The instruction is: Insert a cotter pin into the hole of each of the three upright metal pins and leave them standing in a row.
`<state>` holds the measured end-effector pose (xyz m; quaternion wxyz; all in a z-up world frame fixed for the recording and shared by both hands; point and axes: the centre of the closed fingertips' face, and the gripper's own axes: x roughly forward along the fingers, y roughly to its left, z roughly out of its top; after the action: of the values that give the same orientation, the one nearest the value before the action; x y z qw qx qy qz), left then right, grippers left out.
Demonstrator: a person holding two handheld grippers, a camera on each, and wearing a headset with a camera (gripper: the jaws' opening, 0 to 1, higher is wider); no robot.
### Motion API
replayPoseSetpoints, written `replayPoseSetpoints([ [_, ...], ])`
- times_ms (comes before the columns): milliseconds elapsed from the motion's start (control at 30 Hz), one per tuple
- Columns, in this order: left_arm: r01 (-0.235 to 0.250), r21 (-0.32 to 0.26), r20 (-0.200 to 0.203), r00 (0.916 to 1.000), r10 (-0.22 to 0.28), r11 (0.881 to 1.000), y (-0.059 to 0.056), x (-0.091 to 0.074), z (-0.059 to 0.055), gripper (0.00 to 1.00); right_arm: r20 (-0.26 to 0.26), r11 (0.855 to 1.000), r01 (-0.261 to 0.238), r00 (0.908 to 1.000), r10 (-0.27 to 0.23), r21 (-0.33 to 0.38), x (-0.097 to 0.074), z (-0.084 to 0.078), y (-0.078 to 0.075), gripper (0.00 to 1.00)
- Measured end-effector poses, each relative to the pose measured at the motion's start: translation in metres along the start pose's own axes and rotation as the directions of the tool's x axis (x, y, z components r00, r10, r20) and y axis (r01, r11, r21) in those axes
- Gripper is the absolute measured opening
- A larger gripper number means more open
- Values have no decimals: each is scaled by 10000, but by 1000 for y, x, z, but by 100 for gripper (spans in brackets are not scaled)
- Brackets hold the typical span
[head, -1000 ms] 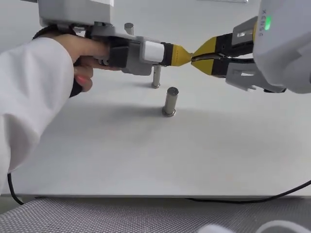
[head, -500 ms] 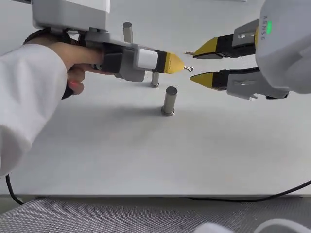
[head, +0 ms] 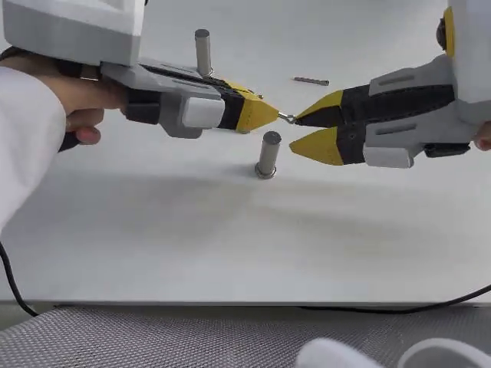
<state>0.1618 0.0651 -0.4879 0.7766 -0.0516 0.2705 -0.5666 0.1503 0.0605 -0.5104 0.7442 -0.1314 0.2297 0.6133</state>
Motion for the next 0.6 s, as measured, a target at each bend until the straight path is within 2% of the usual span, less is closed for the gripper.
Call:
replayPoseSetpoints([
  [100,60,592,-29,10000,-58,9982,-4,0,0,0,-96,9997,94,9999,-96,-229,2,2,1,7],
  [167,93,748,-60,9999,-88,9972,-7,1,-1,0,-201,9994,182,9996,-188,-290,3,0,-1,5],
  [400,308,1209,-381,9989,-263,9922,-12,5,-9,0,-454,9989,-215,9988,197,-413,5,-5,5,0],
  [467,384,1612,-482,9984,-309,9862,-13,5,-11,1,-487,9984,-246,9986,221,-518,4,-5,6,0],
  [500,392,2011,-641,9976,-268,9788,-12,4,-13,1,-502,9980,-263,9985,234,-578,3,-5,7,0],
  [600,521,2294,-708,9968,-367,9719,-14,5,-16,1,-539,9969,-379,9980,342,-684,2,-5,11,0],
])
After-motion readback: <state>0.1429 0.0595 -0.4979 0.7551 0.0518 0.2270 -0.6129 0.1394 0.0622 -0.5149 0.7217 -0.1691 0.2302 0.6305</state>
